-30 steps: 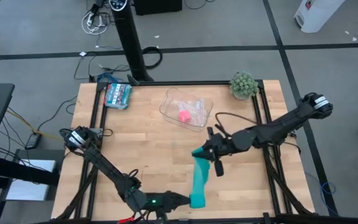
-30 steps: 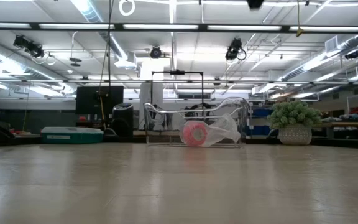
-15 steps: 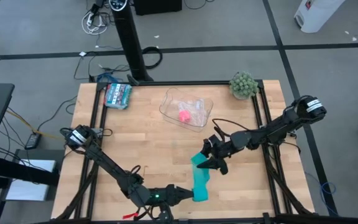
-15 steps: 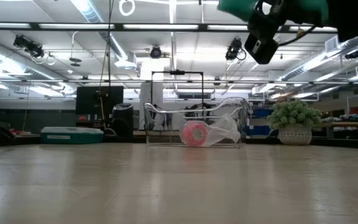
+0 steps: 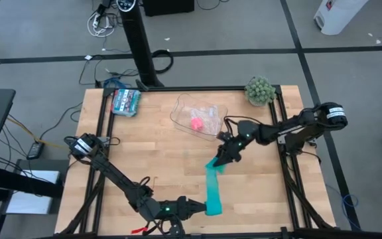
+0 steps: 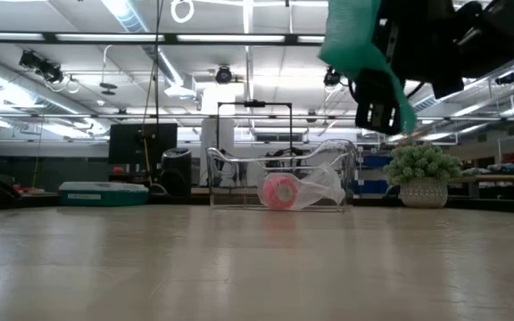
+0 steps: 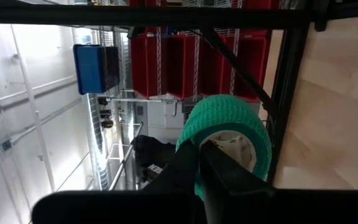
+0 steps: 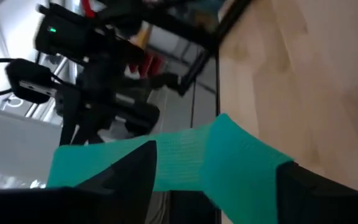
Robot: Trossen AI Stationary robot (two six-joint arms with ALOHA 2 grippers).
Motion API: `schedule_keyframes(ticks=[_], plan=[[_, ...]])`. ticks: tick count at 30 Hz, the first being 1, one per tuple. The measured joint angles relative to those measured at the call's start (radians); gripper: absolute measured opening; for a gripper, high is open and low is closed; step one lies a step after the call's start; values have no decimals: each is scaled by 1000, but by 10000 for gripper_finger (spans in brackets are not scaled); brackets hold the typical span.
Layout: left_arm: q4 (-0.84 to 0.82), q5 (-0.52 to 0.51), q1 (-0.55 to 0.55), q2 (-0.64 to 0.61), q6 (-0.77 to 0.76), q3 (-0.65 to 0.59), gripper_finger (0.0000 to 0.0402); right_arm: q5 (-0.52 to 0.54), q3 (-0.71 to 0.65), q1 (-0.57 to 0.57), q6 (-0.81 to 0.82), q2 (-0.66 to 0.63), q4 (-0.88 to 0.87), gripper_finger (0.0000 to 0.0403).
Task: Roll bandage
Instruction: Roll the blue bandage
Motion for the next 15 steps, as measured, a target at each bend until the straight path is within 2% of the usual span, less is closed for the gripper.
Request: schedule_keyframes(ticks=[6, 15], plan=[[0, 0, 1, 0, -1, 0, 14, -289, 0, -92, 54, 0, -113, 229], [-3, 2, -2, 0, -18, 0, 14, -449, 0, -202, 26, 0, 21, 229]])
